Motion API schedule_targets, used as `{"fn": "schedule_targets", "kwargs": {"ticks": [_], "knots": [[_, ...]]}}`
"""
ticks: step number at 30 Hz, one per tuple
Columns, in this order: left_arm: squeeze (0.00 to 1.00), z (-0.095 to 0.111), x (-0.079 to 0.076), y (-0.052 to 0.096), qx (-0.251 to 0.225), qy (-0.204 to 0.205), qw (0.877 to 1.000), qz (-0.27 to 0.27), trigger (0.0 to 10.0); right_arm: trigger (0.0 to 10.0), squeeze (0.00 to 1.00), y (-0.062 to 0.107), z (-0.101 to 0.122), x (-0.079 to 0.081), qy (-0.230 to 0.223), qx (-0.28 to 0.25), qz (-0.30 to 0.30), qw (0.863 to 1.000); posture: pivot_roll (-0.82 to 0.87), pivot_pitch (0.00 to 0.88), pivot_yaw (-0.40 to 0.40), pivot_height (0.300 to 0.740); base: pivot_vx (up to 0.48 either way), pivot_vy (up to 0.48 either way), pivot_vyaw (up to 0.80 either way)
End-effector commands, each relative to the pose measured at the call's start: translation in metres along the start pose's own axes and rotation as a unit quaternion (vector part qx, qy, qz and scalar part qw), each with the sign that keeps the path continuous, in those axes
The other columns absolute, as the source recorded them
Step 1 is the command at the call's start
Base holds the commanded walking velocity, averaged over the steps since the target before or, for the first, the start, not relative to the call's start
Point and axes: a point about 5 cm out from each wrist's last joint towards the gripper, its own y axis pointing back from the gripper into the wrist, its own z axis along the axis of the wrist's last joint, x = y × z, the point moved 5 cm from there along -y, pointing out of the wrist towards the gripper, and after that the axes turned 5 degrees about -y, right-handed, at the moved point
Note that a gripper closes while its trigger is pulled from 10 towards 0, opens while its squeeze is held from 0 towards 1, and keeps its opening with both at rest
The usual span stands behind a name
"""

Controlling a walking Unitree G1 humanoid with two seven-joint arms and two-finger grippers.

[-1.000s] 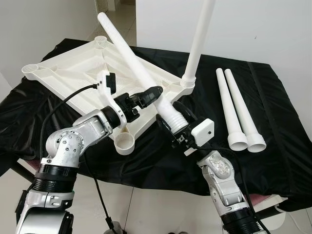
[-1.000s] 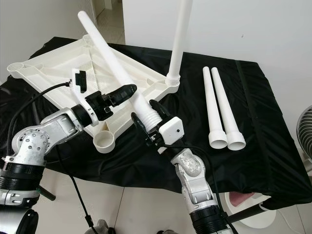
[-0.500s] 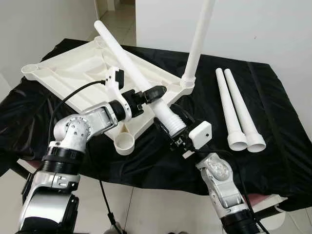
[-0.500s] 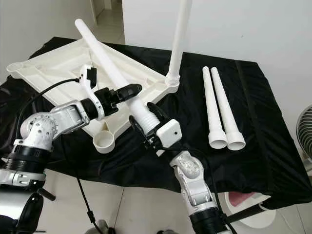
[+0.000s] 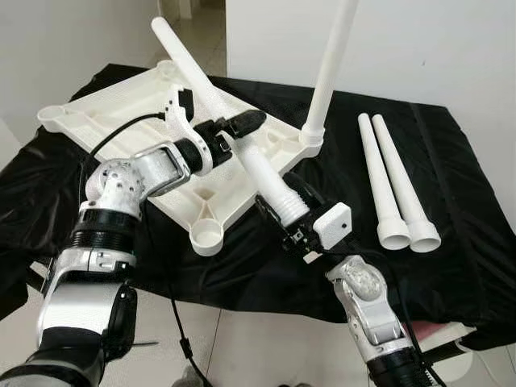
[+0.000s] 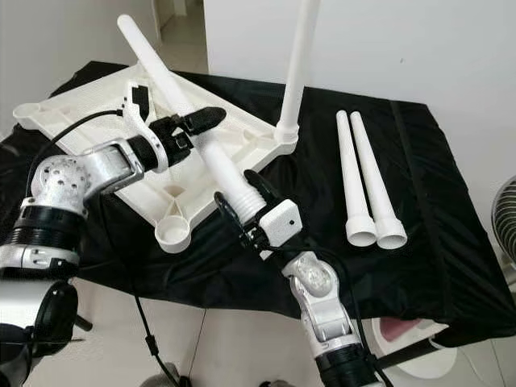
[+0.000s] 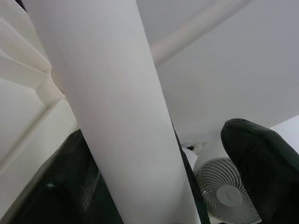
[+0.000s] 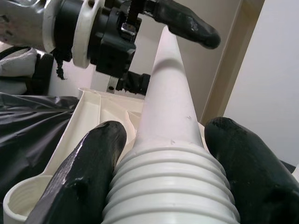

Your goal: Building children table

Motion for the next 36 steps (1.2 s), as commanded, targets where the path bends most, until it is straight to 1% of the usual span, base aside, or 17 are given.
{"fn": "schedule_targets", "kwargs": {"ticks": [1, 3, 5, 8, 9, 10, 15, 18, 21, 27, 28, 29, 30, 31, 32, 33, 36], "knots": [[0.00, 0.013, -0.005, -0.001, -0.013, -0.007, 1.000, -0.017, 10.0, 10.0, 0.00, 0.004, -0.005, 0.005, 0.006, 0.011, 0.015, 1.000, 0.10, 0.057, 0.013, 0.740, 0.000, 0.000, 0.00], [0.00, 0.017, -0.002, -0.001, -0.018, -0.006, 1.000, -0.010, 10.0, 10.0, 0.00, 0.004, -0.005, 0.006, 0.007, 0.012, 0.016, 1.000, 0.10, 0.057, 0.013, 0.740, 0.000, 0.000, 0.00], [0.00, 0.028, 0.007, -0.002, -0.031, 0.000, 0.999, 0.011, 10.0, 10.0, 0.00, 0.004, -0.005, 0.005, 0.009, 0.014, 0.016, 1.000, 0.10, 0.063, 0.012, 0.740, 0.000, 0.000, 0.00], [0.00, 0.032, 0.010, -0.002, -0.035, 0.001, 0.999, 0.019, 10.0, 10.0, 0.00, 0.004, -0.005, 0.005, 0.010, 0.014, 0.017, 1.000, 0.10, 0.063, 0.012, 0.740, 0.000, 0.000, 0.00], [0.00, 0.033, 0.012, -0.002, -0.037, 0.004, 0.999, 0.027, 2.0, 10.0, 0.00, 0.004, -0.005, 0.005, 0.014, 0.015, 0.017, 1.000, 0.10, 0.064, 0.013, 0.740, 0.000, 0.000, 0.00], [0.00, 0.033, 0.014, -0.002, -0.037, 0.007, 0.999, 0.032, 0.0, 10.0, 0.00, 0.004, -0.005, 0.004, 0.017, 0.016, 0.016, 1.000, 0.10, 0.064, 0.013, 0.740, 0.000, 0.000, 0.00], [0.00, 0.031, 0.014, -0.003, -0.036, 0.010, 0.999, 0.032, 0.0, 10.0, 0.00, 0.004, -0.005, 0.002, 0.023, 0.017, 0.013, 1.000, 0.10, 0.066, 0.013, 0.740, 0.000, 0.000, 0.00], [0.00, 0.031, 0.007, -0.004, -0.037, 0.019, 0.999, 0.018, 0.0, 10.0, 0.00, 0.003, -0.006, -0.001, 0.030, 0.019, 0.002, 0.999, 0.10, 0.067, 0.011, 0.740, 0.000, 0.000, 0.00], [0.00, 0.032, 0.006, -0.005, -0.036, 0.016, 0.999, 0.017, 0.0, 10.0, 0.00, 0.002, -0.007, -0.002, 0.030, 0.021, -0.001, 0.999, 0.11, 0.068, 0.009, 0.740, 0.000, 0.000, 0.00], [0.00, 0.040, 0.001, -0.005, -0.045, 0.017, 0.999, 0.012, 0.0, 10.0, 0.00, 0.000, -0.011, -0.007, 0.019, 0.030, -0.020, 0.999, 0.12, 0.071, 0.005, 0.740, 0.000, 0.000, 0.00], [0.00, 0.043, -0.001, -0.005, -0.050, 0.017, 0.999, 0.009, 0.0, 10.0, 0.84, -0.001, -0.011, -0.008, 0.011, 0.030, -0.025, 0.999, 0.12, 0.073, 0.004, 0.740, 0.000, 0.000, 0.00], [0.00, 0.043, -0.001, -0.005, -0.050, 0.017, 0.999, 0.009, 0.0, 10.0, 0.84, -0.001, -0.011, -0.008, 0.011, 0.030, -0.025, 0.999, 0.12, 0.073, 0.004, 0.740, 0.000, 0.000, 0.00], [0.00, 0.045, -0.003, -0.005, -0.052, 0.016, 0.998, 0.007, 0.0, 10.0, 1.00, -0.001, -0.010, -0.009, -0.003, 0.027, -0.025, 0.999, 0.12, 0.073, 0.004, 0.740, 0.000, 0.000, 0.00], [0.00, 0.047, -0.004, -0.006, -0.054, 0.015, 0.998, 0.005, 10.0, 10.0, 1.00, -0.001, -0.010, -0.009, -0.012, 0.024, -0.024, 0.999, 0.12, 0.073, 0.004, 0.740, 0.000, 0.000, 0.00], [0.00, 0.047, -0.004, -0.006, -0.054, 0.015, 0.998, 0.005, 10.0, 10.0, 1.00, -0.001, -0.010, -0.009, -0.012, 0.024, -0.024, 0.999, 0.12, 0.073, 0.004, 0.740, 0.000, 0.000, 0.00], [0.00, 0.050, -0.008, -0.006, -0.059, 0.003, 0.998, 0.003, 10.0, 10.0, 1.00, -0.002, -0.009, -0.011, -0.014, 0.023, -0.031, 0.999, 0.12, 0.074, 0.002, 0.740, 0.000, 0.000, 0.00], [0.00, 0.053, -0.014, -0.006, -0.064, -0.008, 0.998, -0.003, 10.0, 10.0, 1.00, -0.003, -0.008, -0.013, -0.015, 0.022, -0.037, 0.999, 0.12, 0.074, 0.001, 0.740, 0.000, 0.000, 0.00]]}}
